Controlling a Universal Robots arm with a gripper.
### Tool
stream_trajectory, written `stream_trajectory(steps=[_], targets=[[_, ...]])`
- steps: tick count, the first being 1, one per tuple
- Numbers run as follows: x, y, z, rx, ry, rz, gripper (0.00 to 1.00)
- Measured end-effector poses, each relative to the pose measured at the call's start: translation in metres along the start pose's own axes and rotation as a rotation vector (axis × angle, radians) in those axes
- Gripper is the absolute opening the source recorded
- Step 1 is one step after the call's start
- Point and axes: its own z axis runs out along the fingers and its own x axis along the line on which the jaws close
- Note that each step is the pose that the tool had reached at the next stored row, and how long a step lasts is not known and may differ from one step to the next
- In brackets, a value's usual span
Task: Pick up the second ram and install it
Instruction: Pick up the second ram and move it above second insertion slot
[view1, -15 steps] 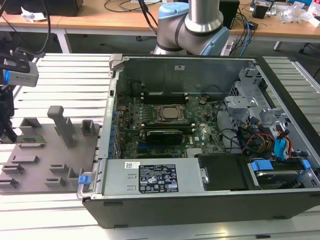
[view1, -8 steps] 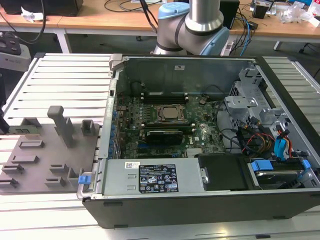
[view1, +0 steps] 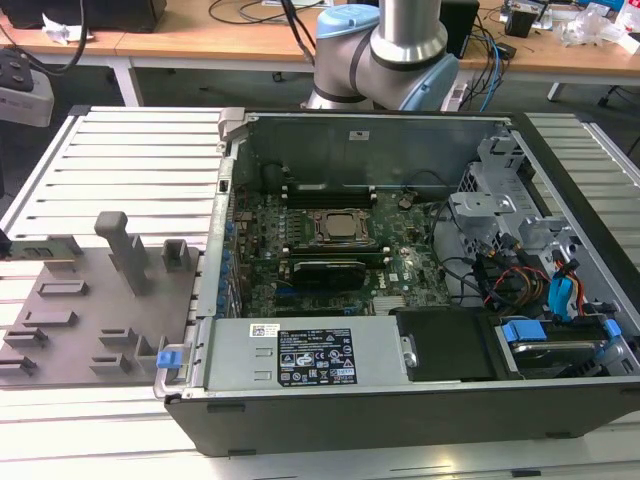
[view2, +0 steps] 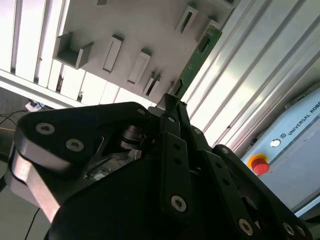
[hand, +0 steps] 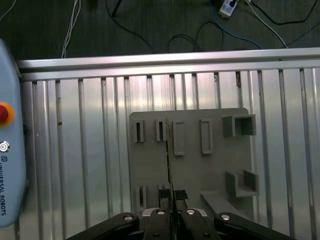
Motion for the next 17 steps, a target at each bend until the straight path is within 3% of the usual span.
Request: stream_trajectory(steps=[5,8,17], targets=[[-0.0023,0.0006,-0.0097,-0.0001,0.0,0.0,0.14],[-0.0076,0.001,-0.0139,0.0,0.0,0.0,0.14],[-0.0229,0.003,-0.0408,-0.0001,0.0,0.0,0.14]])
